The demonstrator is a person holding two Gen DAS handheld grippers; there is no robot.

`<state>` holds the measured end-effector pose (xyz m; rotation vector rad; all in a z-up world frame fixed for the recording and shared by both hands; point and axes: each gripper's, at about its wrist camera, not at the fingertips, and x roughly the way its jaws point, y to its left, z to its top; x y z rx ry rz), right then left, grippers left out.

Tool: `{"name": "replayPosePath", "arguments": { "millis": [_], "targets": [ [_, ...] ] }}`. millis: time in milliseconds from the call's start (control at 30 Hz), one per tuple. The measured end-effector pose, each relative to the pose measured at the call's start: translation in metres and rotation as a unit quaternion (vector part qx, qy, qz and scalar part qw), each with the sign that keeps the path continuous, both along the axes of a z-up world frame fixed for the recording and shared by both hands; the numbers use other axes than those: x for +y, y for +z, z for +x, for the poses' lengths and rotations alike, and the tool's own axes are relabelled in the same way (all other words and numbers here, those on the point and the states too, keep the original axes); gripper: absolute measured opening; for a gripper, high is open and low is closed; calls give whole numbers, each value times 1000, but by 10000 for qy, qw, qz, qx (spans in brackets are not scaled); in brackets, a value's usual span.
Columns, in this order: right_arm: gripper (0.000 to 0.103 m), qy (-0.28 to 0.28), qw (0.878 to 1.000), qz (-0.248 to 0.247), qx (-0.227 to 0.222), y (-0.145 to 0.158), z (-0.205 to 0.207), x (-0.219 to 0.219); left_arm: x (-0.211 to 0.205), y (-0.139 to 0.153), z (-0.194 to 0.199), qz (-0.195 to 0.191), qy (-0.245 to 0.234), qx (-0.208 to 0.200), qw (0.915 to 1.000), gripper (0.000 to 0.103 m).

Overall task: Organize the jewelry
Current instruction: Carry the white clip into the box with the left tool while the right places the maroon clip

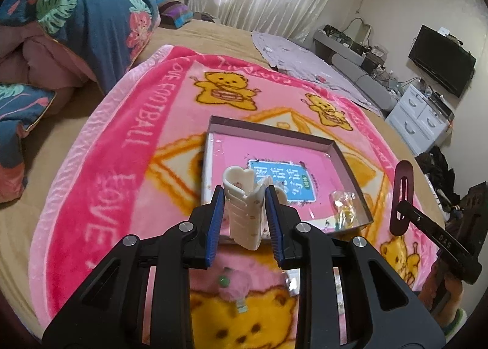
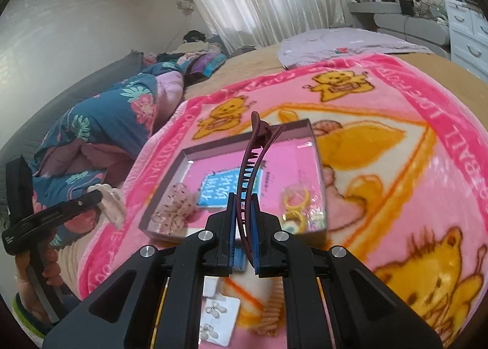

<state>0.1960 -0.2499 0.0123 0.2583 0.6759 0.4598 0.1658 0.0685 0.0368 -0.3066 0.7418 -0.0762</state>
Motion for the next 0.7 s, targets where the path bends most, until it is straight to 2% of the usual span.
{"name": "replayPosePath", "arguments": {
  "millis": [300,567,700],
  "targets": [
    [8,115,9996,-118,-217,13,18,8,-25,2,28,56,-340,66,9994,20],
    [8,140,9996,-245,-52,7,45,9,-55,-9,51,121,-705,195,9972,20],
    [8,109,9993,-364,15,1,59,8,-67,-18,60,33,-887,261,9957,20]
  ]
}}
